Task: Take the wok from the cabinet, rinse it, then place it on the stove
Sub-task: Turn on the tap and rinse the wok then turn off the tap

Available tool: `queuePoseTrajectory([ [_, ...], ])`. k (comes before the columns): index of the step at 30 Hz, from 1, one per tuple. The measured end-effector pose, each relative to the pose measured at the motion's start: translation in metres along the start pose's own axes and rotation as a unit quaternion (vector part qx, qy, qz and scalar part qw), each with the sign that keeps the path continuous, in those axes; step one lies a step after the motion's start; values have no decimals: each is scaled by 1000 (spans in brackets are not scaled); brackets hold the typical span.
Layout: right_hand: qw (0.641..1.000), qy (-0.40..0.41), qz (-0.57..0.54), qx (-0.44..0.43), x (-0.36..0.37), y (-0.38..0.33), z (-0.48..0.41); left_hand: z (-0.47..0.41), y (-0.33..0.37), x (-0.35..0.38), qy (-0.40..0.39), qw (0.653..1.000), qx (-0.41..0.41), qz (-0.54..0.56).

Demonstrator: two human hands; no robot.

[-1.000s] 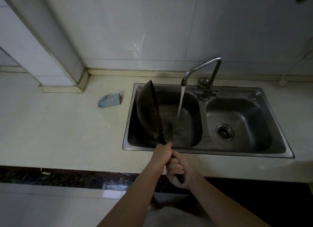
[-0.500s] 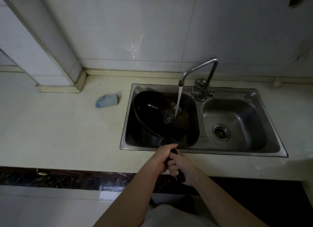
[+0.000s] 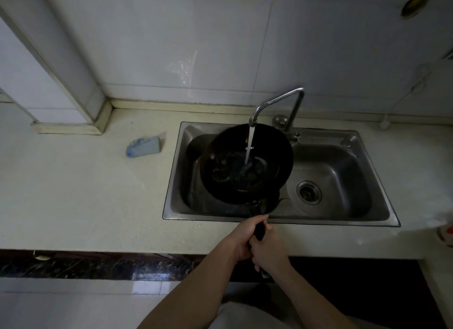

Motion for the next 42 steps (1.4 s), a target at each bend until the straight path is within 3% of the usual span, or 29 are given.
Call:
queuePoseTrajectory([
  [7, 999, -1, -39, 0, 9, 19, -3, -10, -2, 2, -17, 999, 23, 17],
  [13, 987, -65, -145, 16, 15, 3, 0, -11, 12, -12, 43, 989, 132, -53],
  [20, 972, -131, -194, 21, 18, -13, 8, -2, 25, -24, 117, 966, 201, -113],
  [26, 959, -175, -217, 51, 8, -37, 14, 2, 38, -17, 70, 983, 164, -44],
  [33, 984, -129, -117, 44, -11, -33, 15, 1, 19, 0, -18, 997, 77, -11],
  [37, 991, -102, -90, 10, -13, -16, 10, -1, 10, 7, -29, 993, 109, 17],
  [42, 990, -103, -97, -14, -14, -14, 8, 8, 20, 8, 20, 985, 167, -27],
])
Point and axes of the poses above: each hand's wrist, its own z-axis away from the middle knuckle, its own x-axis out of the palm, y = z × x, the point moved 7 cm from there along -z, towards the middle knuckle, and after that the axes turned 5 degrees about z, right-handed, at the moved point
